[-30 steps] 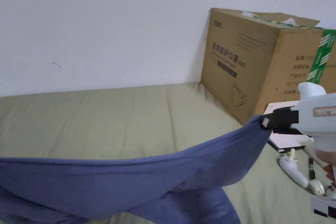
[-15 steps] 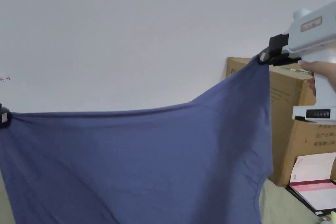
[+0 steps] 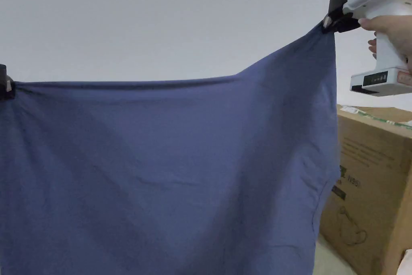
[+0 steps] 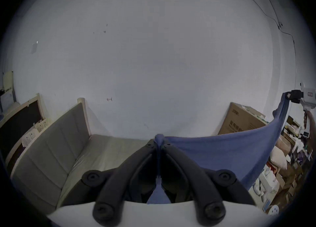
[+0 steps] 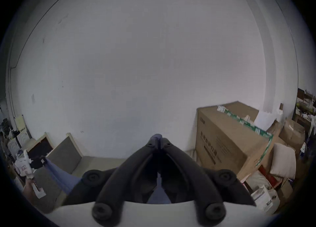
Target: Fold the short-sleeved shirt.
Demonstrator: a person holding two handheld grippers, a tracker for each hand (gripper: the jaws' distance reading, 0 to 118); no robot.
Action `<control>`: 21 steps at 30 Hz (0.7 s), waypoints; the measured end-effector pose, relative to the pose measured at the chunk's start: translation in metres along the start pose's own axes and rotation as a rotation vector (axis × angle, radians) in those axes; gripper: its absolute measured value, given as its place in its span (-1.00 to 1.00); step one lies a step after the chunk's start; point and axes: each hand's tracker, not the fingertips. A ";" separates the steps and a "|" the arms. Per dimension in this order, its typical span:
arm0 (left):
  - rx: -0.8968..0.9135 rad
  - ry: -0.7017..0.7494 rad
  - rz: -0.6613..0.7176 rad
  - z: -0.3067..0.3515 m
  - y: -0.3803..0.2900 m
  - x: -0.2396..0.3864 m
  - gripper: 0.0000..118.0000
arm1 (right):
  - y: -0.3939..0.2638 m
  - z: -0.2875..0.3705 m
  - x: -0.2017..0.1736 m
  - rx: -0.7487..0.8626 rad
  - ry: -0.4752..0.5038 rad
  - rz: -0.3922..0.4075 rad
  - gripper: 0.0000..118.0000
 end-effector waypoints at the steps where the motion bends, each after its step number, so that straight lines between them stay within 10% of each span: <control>1: 0.009 0.013 -0.002 -0.004 0.003 0.000 -0.96 | 0.006 -0.001 -0.004 0.028 -0.002 0.006 -0.97; 11: 0.068 0.069 -0.077 -0.063 0.014 0.009 -0.96 | -0.001 -0.020 -0.002 0.106 -0.045 0.016 -0.98; 21: -0.340 -0.004 -0.027 -0.086 -0.148 -0.001 -0.96 | -0.274 -0.050 0.076 -0.399 -0.005 -0.015 -0.97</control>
